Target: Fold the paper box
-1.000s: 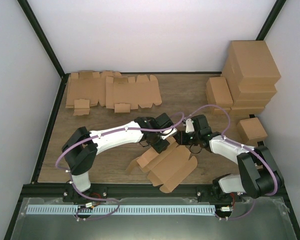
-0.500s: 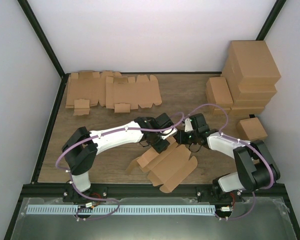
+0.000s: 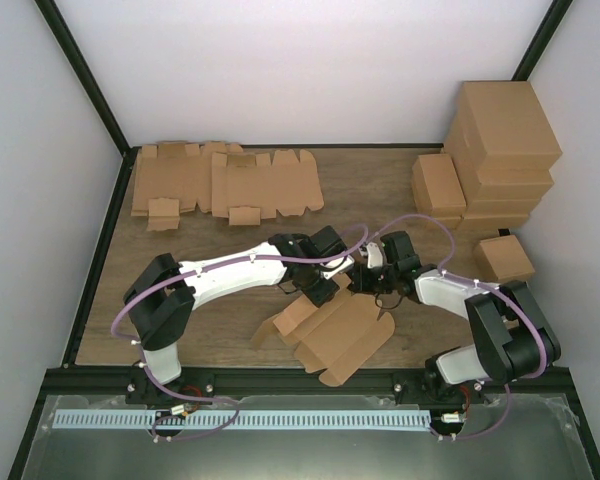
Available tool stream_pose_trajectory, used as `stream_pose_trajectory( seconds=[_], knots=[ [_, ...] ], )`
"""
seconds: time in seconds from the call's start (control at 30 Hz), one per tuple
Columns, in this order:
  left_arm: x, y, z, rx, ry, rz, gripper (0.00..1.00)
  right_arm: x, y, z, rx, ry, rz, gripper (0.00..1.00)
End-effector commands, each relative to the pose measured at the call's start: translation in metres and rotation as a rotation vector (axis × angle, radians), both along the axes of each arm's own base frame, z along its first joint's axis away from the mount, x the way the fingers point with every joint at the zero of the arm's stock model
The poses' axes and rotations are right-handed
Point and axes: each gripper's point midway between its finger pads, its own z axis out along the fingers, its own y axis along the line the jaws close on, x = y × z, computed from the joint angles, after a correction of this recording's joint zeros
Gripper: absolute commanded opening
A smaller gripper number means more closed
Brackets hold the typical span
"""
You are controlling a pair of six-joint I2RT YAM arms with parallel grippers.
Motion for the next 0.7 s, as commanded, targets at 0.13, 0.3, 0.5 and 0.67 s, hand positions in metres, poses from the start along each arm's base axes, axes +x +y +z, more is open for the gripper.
stream_pose_trajectory(
  seconds=[0.13,0.3,0.5,0.67],
  knots=[
    [-0.001,-0.001,-0.009,0.010,0.019,0.003,0.49,-0.011,0.010,0.002,0.081,0.038,0.042,0.13],
    [-0.003,-0.002,-0.011,0.013,0.027,0.000,0.49,-0.016,0.011,-0.012,0.100,0.075,0.031,0.11],
    [-0.005,-0.001,-0.013,0.021,0.032,-0.005,0.49,-0.014,0.008,-0.018,0.076,0.073,0.014,0.09],
    [-0.003,0.000,-0.009,0.021,0.020,0.007,0.49,0.001,-0.013,-0.008,-0.052,-0.007,-0.078,0.14]
  ],
)
